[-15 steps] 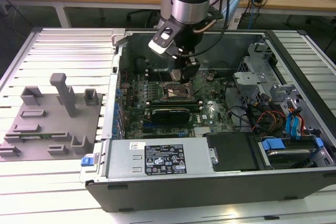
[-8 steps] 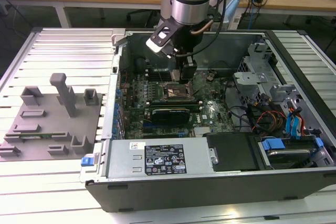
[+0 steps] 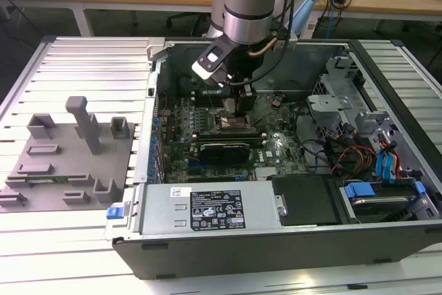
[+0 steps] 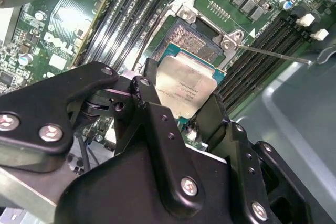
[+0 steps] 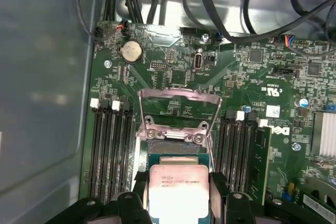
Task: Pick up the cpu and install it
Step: 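Place the cpu into insertion slot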
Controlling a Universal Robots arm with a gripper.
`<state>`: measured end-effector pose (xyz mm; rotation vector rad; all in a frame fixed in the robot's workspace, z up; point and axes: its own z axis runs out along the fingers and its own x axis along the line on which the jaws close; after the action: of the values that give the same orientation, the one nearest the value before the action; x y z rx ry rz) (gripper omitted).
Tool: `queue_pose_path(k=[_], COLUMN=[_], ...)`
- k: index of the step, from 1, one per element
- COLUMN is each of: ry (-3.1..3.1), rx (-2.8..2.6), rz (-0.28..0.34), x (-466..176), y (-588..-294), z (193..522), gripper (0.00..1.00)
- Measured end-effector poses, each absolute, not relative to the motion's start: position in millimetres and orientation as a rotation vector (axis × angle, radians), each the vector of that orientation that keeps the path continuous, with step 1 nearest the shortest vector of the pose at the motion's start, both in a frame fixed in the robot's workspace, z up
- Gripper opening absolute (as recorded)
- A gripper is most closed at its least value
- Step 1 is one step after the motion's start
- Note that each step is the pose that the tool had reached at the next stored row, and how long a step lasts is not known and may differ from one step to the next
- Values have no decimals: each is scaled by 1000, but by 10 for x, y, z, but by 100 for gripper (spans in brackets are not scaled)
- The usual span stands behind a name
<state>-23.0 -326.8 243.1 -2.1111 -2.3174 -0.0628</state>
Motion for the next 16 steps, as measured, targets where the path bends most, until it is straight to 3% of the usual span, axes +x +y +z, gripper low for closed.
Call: queue_pose_path(k=[16], ry=[-2287], rx=[-2151], rz=[-56], x=[-232], y=[-3268], z=[2231], gripper=[55])
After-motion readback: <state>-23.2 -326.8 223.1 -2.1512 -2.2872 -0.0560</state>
